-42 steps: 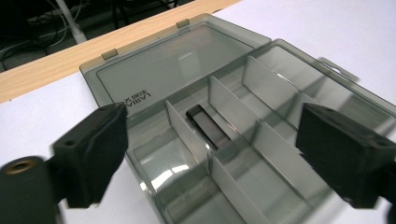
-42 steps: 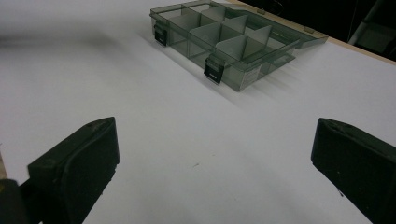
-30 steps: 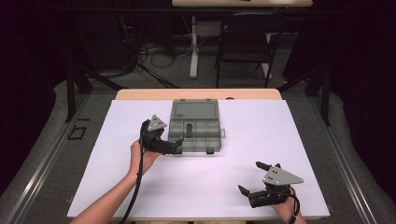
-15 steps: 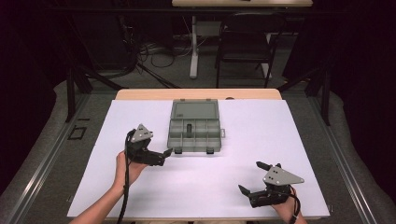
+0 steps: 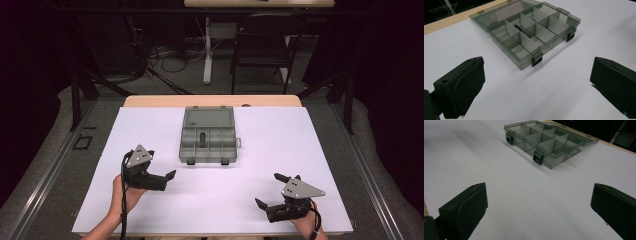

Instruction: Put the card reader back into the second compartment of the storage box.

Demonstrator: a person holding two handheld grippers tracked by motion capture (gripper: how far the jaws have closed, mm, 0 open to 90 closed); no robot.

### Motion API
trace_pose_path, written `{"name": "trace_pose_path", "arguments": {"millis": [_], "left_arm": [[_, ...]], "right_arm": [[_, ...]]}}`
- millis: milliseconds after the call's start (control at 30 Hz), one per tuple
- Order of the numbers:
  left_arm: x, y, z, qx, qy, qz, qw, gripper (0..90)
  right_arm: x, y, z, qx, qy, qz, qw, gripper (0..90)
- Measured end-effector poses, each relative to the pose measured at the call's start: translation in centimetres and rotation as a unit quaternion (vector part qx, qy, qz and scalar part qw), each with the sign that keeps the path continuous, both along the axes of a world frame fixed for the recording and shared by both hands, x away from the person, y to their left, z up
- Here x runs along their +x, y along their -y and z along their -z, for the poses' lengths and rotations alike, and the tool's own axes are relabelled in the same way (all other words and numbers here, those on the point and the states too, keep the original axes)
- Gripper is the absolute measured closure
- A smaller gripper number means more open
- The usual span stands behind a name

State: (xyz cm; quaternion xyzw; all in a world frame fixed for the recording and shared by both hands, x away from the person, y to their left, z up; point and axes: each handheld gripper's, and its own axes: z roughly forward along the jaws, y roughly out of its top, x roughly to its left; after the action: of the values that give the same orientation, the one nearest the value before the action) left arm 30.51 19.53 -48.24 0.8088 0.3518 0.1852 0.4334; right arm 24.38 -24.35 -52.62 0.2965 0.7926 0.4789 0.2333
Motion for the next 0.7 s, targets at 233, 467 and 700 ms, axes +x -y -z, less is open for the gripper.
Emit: {"name": "trace_pose_path", "arguments": {"millis": [233,467,700], "left_arm": [[-1.6,-0.6,0.4,-0.002,0.008,0.0,1.0,0.0],[-2.9,-1.3,1.3,-0.004,0.009,-0.001,1.0,0.0],[-4.0,-2.0,2.3,-0.006,0.002,-0.007,1.0,0.0]], "right_arm": [[0.0,0.0,0.0,0.001,-0.001,0.0,1.0,0.5],[-0.1,0.1,0.0,0.001,0.0,-0.001,1.0,0.5],[-0.1,0.1,-0.1,0.001,0.001,0.001,1.0,0.5]]}}
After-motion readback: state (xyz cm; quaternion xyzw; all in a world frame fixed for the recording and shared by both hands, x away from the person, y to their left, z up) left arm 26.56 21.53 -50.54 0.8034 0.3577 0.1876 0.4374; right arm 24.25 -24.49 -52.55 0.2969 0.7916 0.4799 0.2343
